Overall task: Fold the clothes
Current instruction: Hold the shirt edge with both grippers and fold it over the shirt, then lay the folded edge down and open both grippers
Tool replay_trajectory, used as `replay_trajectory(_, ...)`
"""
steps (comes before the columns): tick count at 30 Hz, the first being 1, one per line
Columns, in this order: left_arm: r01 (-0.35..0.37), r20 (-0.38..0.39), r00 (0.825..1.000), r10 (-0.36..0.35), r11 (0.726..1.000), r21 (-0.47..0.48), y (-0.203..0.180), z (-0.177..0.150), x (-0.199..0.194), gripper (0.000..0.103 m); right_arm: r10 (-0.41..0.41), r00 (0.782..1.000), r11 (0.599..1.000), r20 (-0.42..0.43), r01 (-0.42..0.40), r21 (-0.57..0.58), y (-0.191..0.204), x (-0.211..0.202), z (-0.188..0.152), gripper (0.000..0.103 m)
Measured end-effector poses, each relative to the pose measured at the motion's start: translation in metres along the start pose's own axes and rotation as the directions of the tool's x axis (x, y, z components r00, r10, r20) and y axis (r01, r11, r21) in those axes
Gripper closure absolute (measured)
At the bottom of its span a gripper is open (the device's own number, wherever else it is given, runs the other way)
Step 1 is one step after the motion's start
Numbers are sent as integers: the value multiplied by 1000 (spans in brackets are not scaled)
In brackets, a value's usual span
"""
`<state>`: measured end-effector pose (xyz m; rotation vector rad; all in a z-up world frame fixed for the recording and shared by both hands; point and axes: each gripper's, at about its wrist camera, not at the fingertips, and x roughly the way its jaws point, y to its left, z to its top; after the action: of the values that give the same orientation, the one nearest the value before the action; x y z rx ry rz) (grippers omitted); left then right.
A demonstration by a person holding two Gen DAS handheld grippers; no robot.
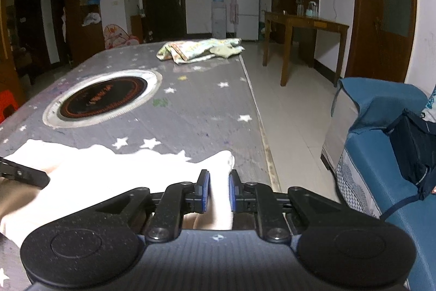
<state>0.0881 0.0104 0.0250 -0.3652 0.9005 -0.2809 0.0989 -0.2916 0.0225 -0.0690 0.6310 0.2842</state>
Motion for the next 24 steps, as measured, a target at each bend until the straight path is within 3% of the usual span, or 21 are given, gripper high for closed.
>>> replay_trajectory(6,-1,-4,1000,1,1000,0,5,-3,4,82,-15,1000,1000,-23,16,18,-7,2,-7,81)
replay_trajectory(12,2,0,1000,-2,1000,22,4,-7,2,81,-6,999,1000,-44,6,-6,-6,-9,-19,65)
replay_trajectory(17,9,-1,1000,-8,999,40,5,-11,-3,79,-3,998,1000,-56,2,-15,-8,-19,-32,60)
replay_trajectory(24,-31,27,999,29,998,59,10,-15,-15,56,-6,998,1000,-60,4,-20,-12,-35,-42,52)
